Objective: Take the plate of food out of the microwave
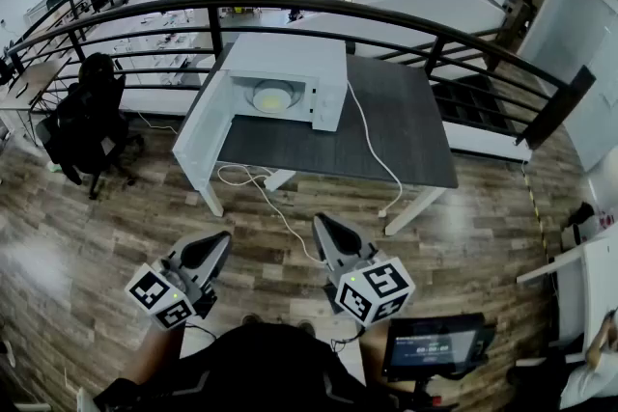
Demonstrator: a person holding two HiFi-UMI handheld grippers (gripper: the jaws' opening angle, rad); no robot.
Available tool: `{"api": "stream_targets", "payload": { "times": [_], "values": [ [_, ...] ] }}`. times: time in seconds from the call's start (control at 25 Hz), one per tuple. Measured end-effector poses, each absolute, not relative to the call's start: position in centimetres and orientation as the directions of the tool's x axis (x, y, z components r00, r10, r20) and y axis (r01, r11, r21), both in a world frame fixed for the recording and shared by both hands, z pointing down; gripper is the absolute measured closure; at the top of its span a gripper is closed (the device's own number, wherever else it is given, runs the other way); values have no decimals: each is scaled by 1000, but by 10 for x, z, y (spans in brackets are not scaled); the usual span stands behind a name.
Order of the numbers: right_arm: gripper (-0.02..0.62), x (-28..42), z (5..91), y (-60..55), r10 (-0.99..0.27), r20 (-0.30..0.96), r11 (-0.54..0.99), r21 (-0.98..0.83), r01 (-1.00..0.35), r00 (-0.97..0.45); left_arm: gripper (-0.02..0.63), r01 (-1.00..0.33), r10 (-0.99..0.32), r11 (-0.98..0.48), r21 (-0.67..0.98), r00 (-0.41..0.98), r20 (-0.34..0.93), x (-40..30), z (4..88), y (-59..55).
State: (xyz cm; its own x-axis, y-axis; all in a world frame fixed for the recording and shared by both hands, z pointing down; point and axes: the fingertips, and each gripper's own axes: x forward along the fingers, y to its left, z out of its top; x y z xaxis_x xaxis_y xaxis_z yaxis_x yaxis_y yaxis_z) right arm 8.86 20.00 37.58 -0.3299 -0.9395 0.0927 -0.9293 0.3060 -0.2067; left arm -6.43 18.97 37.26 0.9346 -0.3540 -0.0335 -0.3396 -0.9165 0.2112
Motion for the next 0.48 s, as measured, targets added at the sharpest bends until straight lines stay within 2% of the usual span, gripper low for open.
{"api": "stream_targets", "payload": {
  "times": [0.24, 0.48],
  "values": [
    [595, 82, 384, 198, -933, 91, 324, -206, -924, -347, 603, -357, -373, -909, 216, 927, -33, -72, 380, 187],
    [595, 86, 380, 201, -949, 94, 275, -217, -937, -300, 603, -357, -371, -908, 217, 928, -26, -75, 378, 193]
  ]
}}
